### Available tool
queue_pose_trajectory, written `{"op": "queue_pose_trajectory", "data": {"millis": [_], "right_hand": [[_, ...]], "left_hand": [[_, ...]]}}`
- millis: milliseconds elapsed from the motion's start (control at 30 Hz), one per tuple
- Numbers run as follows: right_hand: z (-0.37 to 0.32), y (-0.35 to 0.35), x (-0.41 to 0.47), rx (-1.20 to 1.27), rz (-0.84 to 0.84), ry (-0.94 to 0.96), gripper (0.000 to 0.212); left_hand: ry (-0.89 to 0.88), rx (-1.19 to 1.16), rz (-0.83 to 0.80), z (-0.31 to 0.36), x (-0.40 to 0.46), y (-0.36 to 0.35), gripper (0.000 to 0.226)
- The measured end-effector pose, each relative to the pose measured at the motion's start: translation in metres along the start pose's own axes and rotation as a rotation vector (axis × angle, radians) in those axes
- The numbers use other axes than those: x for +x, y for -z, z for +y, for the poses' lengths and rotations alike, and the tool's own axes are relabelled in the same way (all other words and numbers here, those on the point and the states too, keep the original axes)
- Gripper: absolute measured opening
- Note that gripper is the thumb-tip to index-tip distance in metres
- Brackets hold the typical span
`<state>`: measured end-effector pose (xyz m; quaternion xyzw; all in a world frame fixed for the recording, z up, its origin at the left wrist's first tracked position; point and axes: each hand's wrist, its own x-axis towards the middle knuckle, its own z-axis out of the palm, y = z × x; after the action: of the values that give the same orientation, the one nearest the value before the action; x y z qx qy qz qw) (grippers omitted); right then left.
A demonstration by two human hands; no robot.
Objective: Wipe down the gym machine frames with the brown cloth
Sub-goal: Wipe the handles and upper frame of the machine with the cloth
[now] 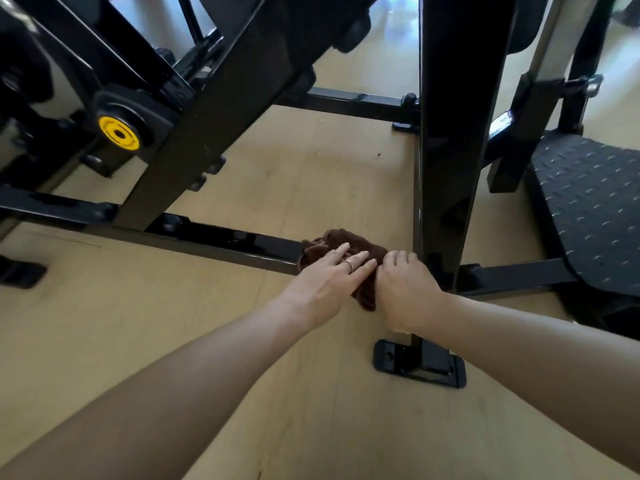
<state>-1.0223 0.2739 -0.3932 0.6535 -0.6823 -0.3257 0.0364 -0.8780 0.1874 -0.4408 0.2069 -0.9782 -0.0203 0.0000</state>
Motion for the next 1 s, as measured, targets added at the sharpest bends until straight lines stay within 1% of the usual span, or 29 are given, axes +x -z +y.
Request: {"op": "queue_pose_trajectory", "data": {"millis": [100, 167, 233, 333, 400, 433, 467, 533, 567, 600, 633, 667, 700, 733, 800, 833, 867, 933, 1000], "right_hand": [[0.0, -0.004, -0.002, -0.009, 0.012, -0.014, 0.058], [0.0, -0.004, -0.001, -0.006, 0.012, -0.006, 0.058], [-0.002, -0.004, -0.001, 0.007, 0.013, -0.013, 0.057], [-0.003, -0.001, 0.003, 0.067, 0.017, -0.035, 0.044], [-0.003, 0.002, 0.007, 0.125, 0.02, -0.041, 0.039], [-0.003, 0.002, 0.009, 0.156, 0.018, -0.045, 0.038], [-0.003, 0.002, 0.011, 0.196, 0.016, -0.054, 0.038], [-0.003, 0.002, 0.015, 0.306, 0.036, -0.084, 0.041], [-0.002, 0.002, 0.017, 0.375, 0.044, -0.104, 0.048], [-0.002, 0.003, 0.019, 0.444, 0.04, -0.126, 0.062], [-0.001, 0.003, 0.021, 0.505, 0.016, -0.139, 0.08], [0.0, 0.005, 0.022, 0.548, -0.019, -0.142, 0.097], [0.001, 0.006, 0.024, 0.566, -0.054, -0.142, 0.107], [0.001, 0.007, 0.025, 0.561, -0.079, -0.136, 0.111], [0.001, 0.004, 0.025, 0.506, -0.101, -0.112, 0.107], [0.001, 0.002, 0.024, 0.468, -0.1, -0.101, 0.104], [0.0, 0.001, 0.023, 0.43, -0.089, -0.091, 0.102], [-0.001, -0.002, 0.022, 0.38, -0.053, -0.078, 0.099], [-0.002, -0.003, 0.024, 0.402, -0.048, -0.076, 0.102]], "left_hand": [[-0.034, 0.075, -0.01, -0.034, -0.028, -0.002, 0.08], [0.029, 0.067, -0.015, -0.066, -0.054, -0.002, 0.083], [0.175, 0.014, 0.017, -0.103, -0.08, 0.003, 0.084], [0.459, -0.065, 0.025, -0.141, -0.102, 0.006, 0.081], [0.53, -0.07, 0.009, -0.136, -0.093, 0.006, 0.076], [0.519, -0.063, 0.022, -0.125, -0.085, 0.006, 0.074], [0.463, -0.046, 0.056, -0.109, -0.075, 0.006, 0.073], [0.217, 0.041, 0.166, -0.067, -0.054, 0.007, 0.072], [0.094, 0.093, 0.196, -0.043, -0.044, 0.005, 0.071], [-0.006, 0.108, 0.194, -0.021, -0.034, 0.002, 0.068], [-0.079, 0.089, 0.15, -0.002, -0.025, 0.0, 0.064], [-0.12, 0.069, 0.087, 0.009, -0.018, -0.003, 0.062], [-0.144, 0.061, 0.025, 0.011, -0.014, -0.003, 0.062], [-0.157, 0.061, -0.006, 0.005, -0.012, -0.002, 0.065], [-0.157, 0.089, 0.004, -0.024, -0.023, -0.001, 0.073], [-0.114, 0.077, 0.02, -0.042, -0.033, -0.001, 0.075], [-0.034, 0.048, 0.041, -0.061, -0.045, 0.001, 0.075], [0.189, -0.038, 0.092, -0.102, -0.072, 0.005, 0.075], [0.431, -0.122, 0.1, -0.141, -0.099, 0.01, 0.073]]}}
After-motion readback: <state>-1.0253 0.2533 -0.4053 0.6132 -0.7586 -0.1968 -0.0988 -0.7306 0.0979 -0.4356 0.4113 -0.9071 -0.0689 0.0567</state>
